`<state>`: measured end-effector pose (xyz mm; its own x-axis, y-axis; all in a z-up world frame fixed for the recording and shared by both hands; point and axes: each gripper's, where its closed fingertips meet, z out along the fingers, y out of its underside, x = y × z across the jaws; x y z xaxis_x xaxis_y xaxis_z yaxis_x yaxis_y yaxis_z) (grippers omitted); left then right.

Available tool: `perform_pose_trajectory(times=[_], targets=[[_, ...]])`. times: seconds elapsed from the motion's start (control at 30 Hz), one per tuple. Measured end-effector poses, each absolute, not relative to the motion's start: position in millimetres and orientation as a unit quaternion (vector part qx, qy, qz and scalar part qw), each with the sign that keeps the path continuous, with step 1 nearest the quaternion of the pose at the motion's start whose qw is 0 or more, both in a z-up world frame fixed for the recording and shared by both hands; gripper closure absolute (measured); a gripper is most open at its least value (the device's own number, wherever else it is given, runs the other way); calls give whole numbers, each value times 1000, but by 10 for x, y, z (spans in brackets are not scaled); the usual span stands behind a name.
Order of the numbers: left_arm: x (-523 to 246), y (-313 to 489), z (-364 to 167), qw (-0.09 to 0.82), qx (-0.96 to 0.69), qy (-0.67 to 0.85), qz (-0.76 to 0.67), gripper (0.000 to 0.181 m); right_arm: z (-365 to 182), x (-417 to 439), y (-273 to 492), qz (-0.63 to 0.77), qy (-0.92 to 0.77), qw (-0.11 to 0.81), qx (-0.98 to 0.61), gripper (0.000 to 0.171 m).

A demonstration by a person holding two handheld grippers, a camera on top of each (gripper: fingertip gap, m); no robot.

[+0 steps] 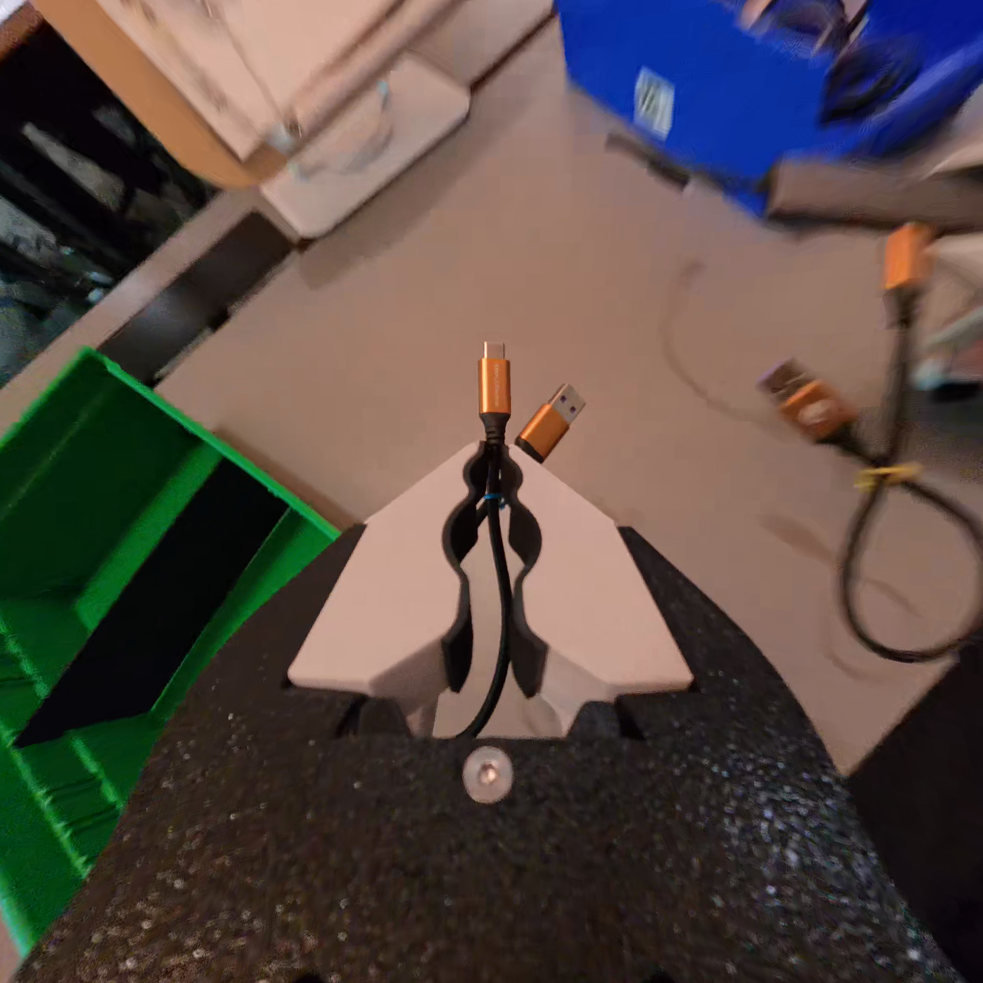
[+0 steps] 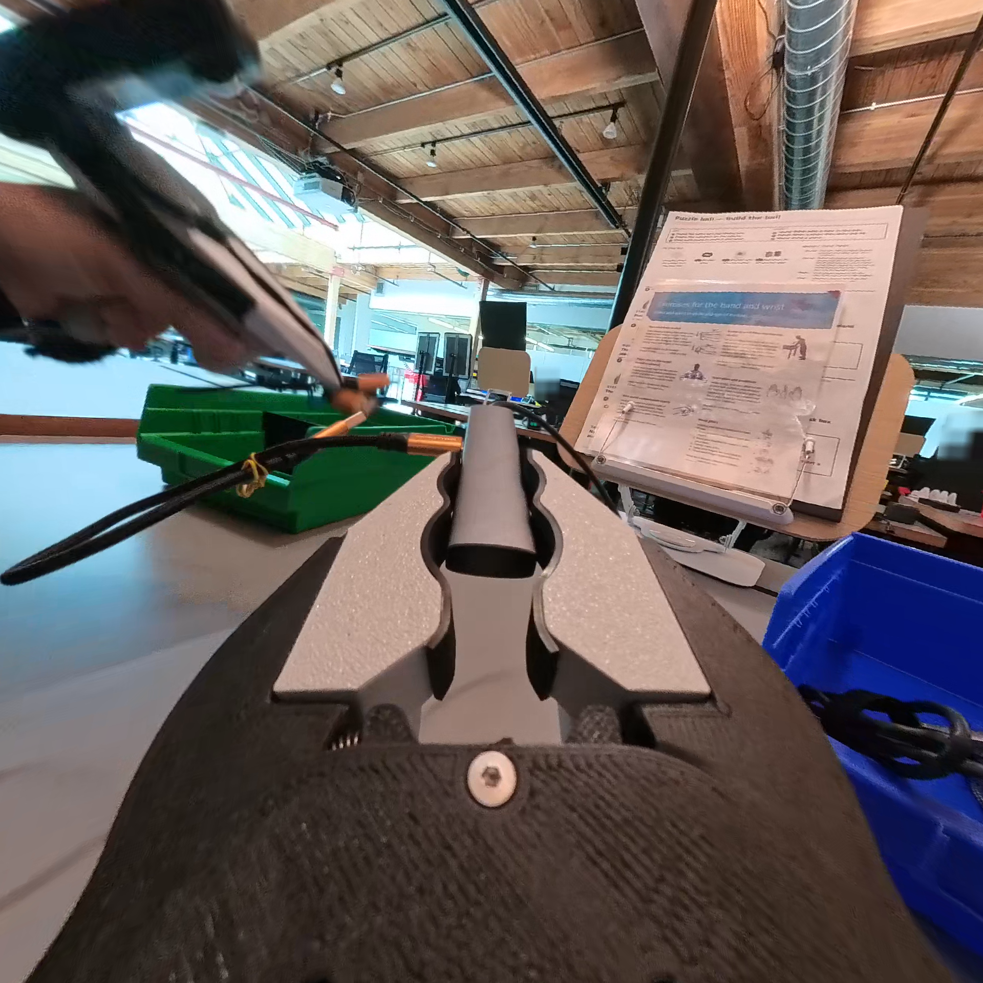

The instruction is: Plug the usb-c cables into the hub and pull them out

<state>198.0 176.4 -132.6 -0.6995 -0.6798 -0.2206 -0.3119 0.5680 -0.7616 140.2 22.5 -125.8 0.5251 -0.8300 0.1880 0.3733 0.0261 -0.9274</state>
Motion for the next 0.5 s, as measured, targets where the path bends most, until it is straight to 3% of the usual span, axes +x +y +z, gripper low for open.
perform_pose_trajectory(times=[0.13, 0.27, 0.5], targets=[[1551, 1402, -890, 142, -249, 856, -430, 180, -1270, 1414, 238, -434, 213, 685, -545, 149], [1300, 1110, -1041, 77, -221, 901, -365, 179, -1252, 1397, 232, -463, 200, 671, -543, 149], [1304, 858, -1258, 66, -231, 913, -330, 180, -1264, 1379, 271, -472, 188, 662, -551, 149]])
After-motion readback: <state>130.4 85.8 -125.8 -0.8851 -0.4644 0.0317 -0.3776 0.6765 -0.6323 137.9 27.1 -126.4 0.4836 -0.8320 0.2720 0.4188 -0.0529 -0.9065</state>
